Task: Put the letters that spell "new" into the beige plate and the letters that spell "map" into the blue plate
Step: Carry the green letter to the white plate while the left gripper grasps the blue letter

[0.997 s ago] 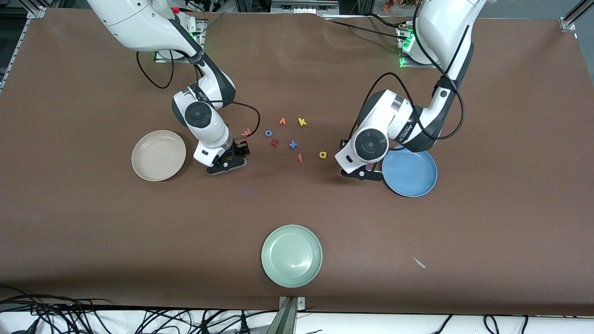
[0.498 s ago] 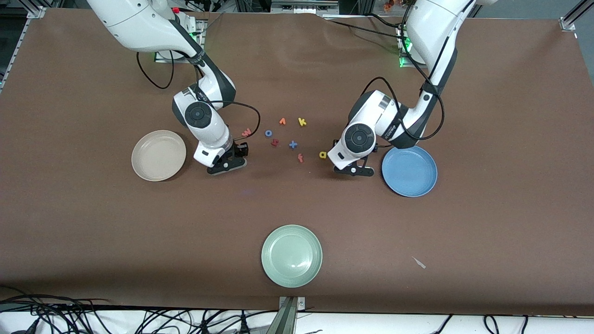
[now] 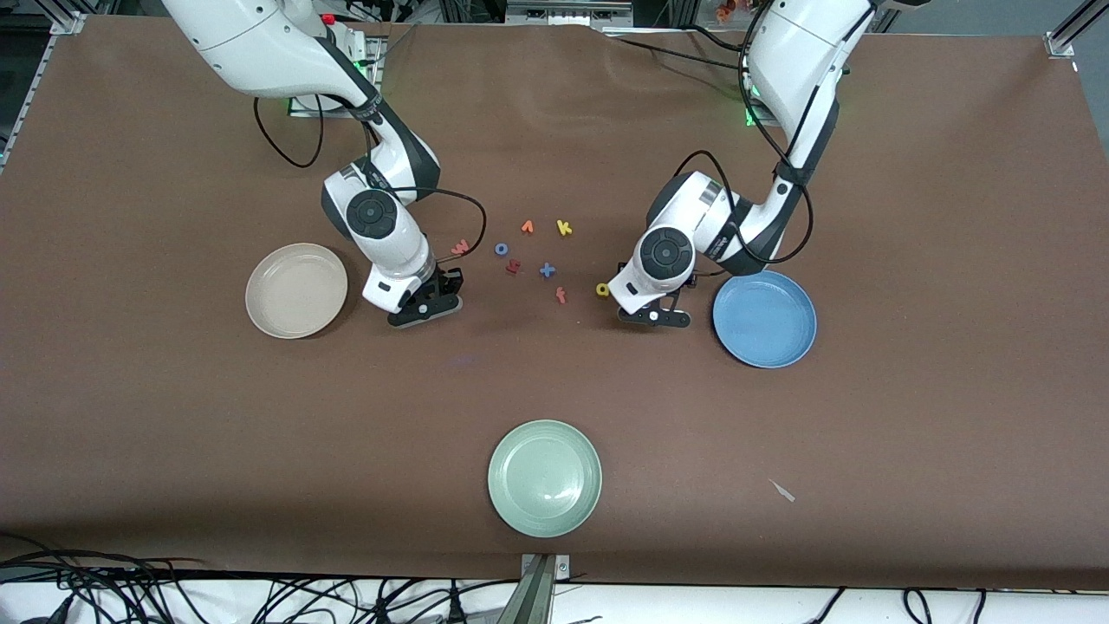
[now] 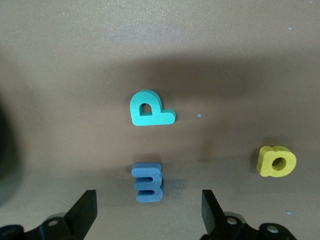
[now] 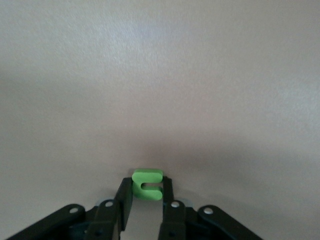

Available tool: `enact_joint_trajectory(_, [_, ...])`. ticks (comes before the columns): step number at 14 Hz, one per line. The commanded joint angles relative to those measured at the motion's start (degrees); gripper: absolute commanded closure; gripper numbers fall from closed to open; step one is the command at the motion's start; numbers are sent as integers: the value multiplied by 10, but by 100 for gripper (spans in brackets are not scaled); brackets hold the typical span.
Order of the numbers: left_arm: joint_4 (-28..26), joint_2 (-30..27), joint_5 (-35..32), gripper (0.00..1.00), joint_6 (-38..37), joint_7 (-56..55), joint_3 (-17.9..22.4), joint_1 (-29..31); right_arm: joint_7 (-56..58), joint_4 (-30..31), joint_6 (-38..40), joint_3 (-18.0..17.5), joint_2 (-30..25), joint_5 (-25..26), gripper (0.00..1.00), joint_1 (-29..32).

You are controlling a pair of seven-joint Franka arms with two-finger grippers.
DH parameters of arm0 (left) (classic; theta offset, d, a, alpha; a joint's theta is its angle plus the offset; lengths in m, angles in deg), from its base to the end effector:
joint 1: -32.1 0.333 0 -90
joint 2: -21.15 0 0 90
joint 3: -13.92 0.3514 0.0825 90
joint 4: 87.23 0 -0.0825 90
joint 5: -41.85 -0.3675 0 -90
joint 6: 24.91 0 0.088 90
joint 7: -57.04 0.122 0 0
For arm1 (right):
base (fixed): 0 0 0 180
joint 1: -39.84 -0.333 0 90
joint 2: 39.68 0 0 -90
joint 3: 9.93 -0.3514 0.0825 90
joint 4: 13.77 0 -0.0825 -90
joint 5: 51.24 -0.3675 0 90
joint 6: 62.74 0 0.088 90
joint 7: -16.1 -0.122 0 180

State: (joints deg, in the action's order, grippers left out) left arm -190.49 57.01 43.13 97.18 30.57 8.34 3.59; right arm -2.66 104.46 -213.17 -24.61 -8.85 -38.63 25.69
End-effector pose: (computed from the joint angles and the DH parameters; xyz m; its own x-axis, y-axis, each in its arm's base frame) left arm 0.5187 -0.3476 0.2049 0.9517 -0.0937 -0.2924 -0.1177 -0.9909 -0.0656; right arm 0.5293 0.2898 0.2099 0.9462 0.3204 0.0449 0.3219 -0.9464 -0.0287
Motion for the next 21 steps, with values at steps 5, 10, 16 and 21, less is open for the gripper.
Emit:
enact_joint_trajectory(5, [-20,-3,7,63,26,5,5,-2,74,-34,115,13,-38,7,72,15])
enact_joint_trajectory(10, [-19,-5,7,89,22,6,5,-1,178,40,141,79,-121,2,72,17])
enact_joint_trajectory(16, [24,-60,6,93,-136,113,12,48,307,130,138,178,-192,0,67,17])
enact_joint_trajectory(21, [23,-99,-67,91,-165,336,11,126,315,130,152,199,-187,-73,0,16])
